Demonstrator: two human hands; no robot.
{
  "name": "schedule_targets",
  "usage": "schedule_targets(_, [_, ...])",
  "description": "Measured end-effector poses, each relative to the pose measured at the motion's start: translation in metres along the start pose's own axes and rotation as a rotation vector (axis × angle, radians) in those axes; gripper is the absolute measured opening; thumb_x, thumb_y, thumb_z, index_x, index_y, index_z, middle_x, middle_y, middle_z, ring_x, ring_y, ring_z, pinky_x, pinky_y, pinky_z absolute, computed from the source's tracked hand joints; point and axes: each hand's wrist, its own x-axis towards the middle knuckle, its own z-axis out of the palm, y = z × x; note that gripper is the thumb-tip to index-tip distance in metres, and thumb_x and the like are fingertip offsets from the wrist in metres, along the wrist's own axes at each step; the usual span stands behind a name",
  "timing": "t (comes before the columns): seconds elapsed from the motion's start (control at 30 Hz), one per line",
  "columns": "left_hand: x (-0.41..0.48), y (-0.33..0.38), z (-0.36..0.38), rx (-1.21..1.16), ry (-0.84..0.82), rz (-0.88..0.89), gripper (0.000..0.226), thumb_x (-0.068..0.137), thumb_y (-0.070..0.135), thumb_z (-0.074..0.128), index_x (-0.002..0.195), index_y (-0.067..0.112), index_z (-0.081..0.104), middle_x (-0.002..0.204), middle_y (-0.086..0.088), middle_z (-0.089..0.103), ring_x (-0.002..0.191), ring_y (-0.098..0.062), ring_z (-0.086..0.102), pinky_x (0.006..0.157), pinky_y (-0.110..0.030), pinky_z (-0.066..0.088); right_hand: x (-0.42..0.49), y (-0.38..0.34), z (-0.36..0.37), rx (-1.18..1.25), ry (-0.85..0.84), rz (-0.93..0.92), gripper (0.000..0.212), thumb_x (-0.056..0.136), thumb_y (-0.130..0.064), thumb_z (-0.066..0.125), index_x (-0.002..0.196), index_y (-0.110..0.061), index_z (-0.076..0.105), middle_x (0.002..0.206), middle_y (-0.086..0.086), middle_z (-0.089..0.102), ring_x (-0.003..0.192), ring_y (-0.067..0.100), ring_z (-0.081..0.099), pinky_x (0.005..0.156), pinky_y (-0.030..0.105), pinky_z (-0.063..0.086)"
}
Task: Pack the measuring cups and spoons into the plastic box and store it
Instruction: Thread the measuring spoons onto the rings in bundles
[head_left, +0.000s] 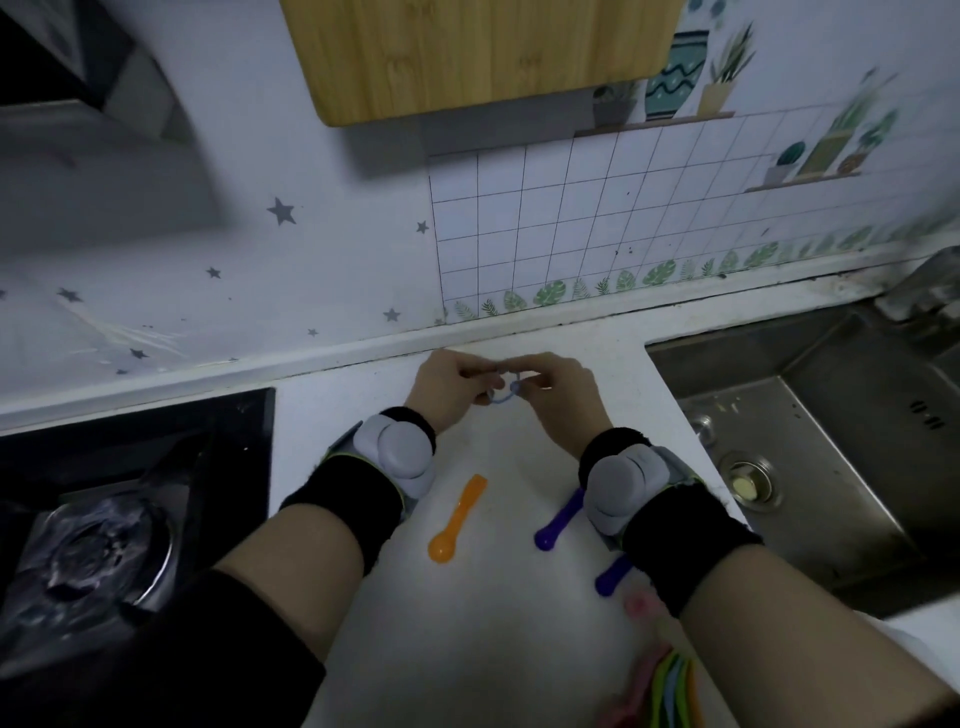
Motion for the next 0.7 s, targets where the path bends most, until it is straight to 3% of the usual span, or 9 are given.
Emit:
schedule_targets(0.07, [-0.015, 0.007, -0.004, -0.023, -0.045, 0.016, 0.015, 0.082, 0.001, 0.065, 0.093, 0.005, 0.074, 0.067, -0.005, 0.067, 0.059, -0.009, 0.062, 0.066, -0.018, 0.056, -0.010, -0.006, -0.004, -0.015, 0.011, -0.027, 0.025, 0.084, 0.001, 0.059, 0.101, -0.010, 0.073, 0.106, 0.008, 0.070, 0.084, 0.020, 0.063, 0.075, 0.015, 0.041])
schedule_targets(0.17, [-0.036, 0.016, -0.009, -0.058, -0.088, 0.032, 0.016, 0.082, 0.000, 0.064, 0.096, 0.003, 0.073, 0.082, -0.018, 0.070, 0.070, -0.018, 0.064, 0.068, -0.020, 0.058, -0.023, -0.013, -0.007, 0.000, 0.026, -0.045, 0.020, 0.083, -0.002, 0.060, 0.094, -0.010, 0.075, 0.099, 0.009, 0.072, 0.078, 0.020, 0.065, 0.080, 0.026, 0.049])
schedule_targets(0.27, [-0.051, 0.020, -0.013, -0.066, -0.110, 0.021, 0.017, 0.086, 0.000, 0.060, 0.098, 0.000, 0.071, 0.088, -0.017, 0.069, 0.073, -0.019, 0.064, 0.071, -0.021, 0.058, -0.034, -0.016, -0.007, 0.008, 0.021, -0.032, 0.015, 0.084, -0.006, 0.061, 0.089, -0.008, 0.075, 0.086, 0.011, 0.074, 0.069, 0.014, 0.063, 0.081, 0.034, 0.053])
schedule_targets(0.37, [-0.063, 0.021, -0.015, -0.115, -0.074, -0.002, 0.021, 0.094, 0.007, 0.050, 0.099, -0.001, 0.069, 0.090, -0.016, 0.067, 0.073, -0.019, 0.063, 0.073, -0.022, 0.056, -0.043, -0.016, -0.006, 0.020, 0.026, 0.005, 0.014, 0.085, -0.008, 0.061, 0.087, -0.005, 0.074, 0.077, 0.012, 0.073, 0.070, 0.019, 0.065, 0.081, 0.042, 0.055])
schedule_targets(0.5, [-0.076, 0.019, -0.015, -0.201, -0.053, 0.011, 0.028, 0.097, 0.023, 0.049, 0.100, 0.005, 0.070, 0.091, -0.010, 0.070, 0.077, -0.013, 0.066, 0.071, -0.017, 0.057, -0.053, -0.014, -0.003, 0.051, 0.041, 0.059, 0.014, 0.086, -0.009, 0.060, 0.085, -0.004, 0.073, 0.069, 0.007, 0.068, 0.063, 0.016, 0.064, 0.077, 0.040, 0.057])
schedule_targets(0.7, [-0.088, 0.009, -0.014, -0.159, -0.027, 0.054, 0.015, 0.090, 0.010, 0.059, 0.095, 0.002, 0.072, 0.087, -0.013, 0.071, 0.074, -0.015, 0.066, 0.069, -0.021, 0.057, -0.064, -0.015, 0.004, 0.006, 0.008, 0.067, 0.019, 0.086, -0.011, 0.059, 0.076, -0.001, 0.072, 0.069, 0.013, 0.070, 0.063, 0.021, 0.062, 0.076, 0.040, 0.056])
